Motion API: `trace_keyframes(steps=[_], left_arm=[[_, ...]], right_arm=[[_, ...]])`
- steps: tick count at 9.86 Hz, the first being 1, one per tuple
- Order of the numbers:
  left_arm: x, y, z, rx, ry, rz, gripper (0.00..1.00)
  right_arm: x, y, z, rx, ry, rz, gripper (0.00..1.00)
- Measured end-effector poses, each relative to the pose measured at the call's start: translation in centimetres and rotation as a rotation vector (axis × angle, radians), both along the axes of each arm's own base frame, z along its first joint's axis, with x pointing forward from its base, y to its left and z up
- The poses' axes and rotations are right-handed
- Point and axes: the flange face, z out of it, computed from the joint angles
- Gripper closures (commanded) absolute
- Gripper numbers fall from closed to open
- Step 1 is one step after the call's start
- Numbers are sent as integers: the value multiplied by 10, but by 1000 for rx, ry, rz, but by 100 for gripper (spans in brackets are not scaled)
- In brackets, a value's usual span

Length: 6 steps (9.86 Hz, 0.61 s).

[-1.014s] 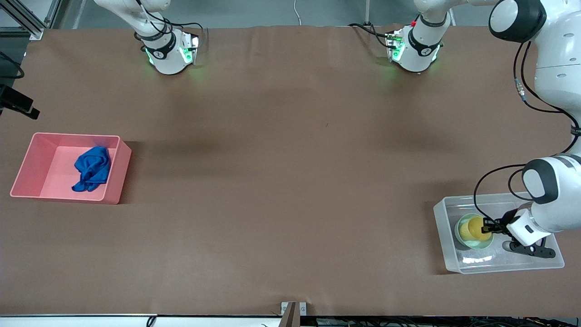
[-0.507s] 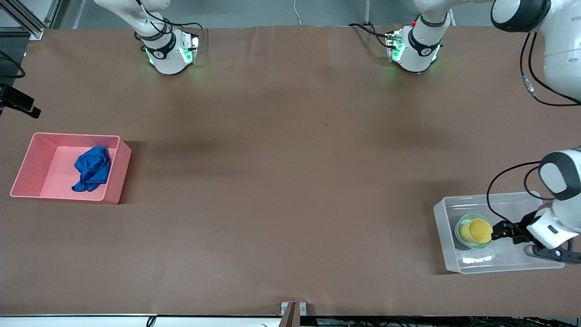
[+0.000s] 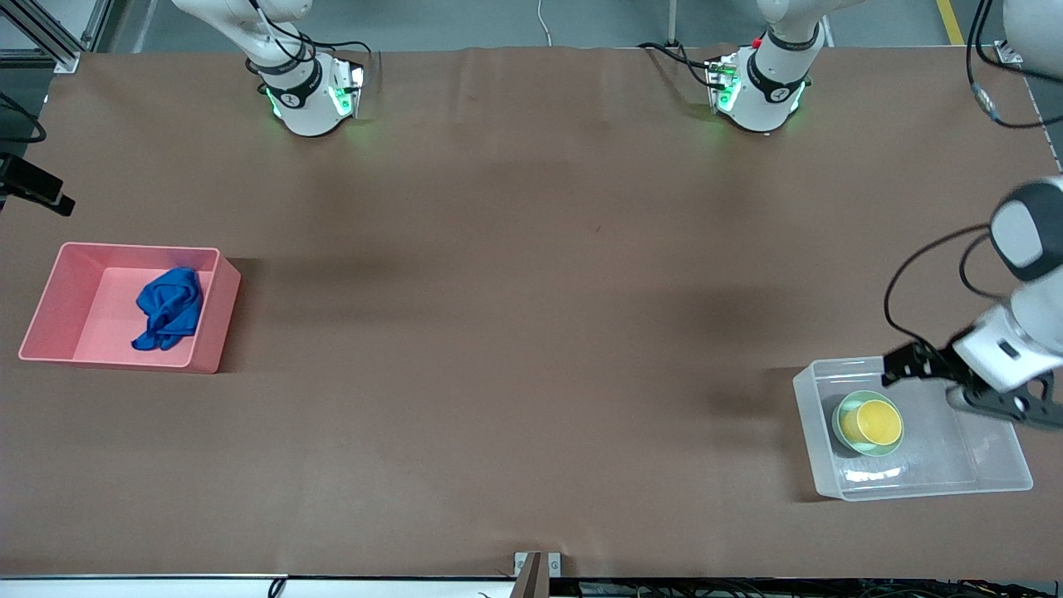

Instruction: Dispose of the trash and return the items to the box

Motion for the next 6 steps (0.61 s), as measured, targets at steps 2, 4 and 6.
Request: trace_keyframes(steps=[2,4,6], left_arm=[[-45,-25,42,44,37,5,0],[-74,-38,91,57,28,40,0],[-81,-42,121,21,13,65,0]], right_arm=[[0,0,0,0,0,0,0],[0,0,0,0,0,0,0],[0,0,0,0,1,0,0]])
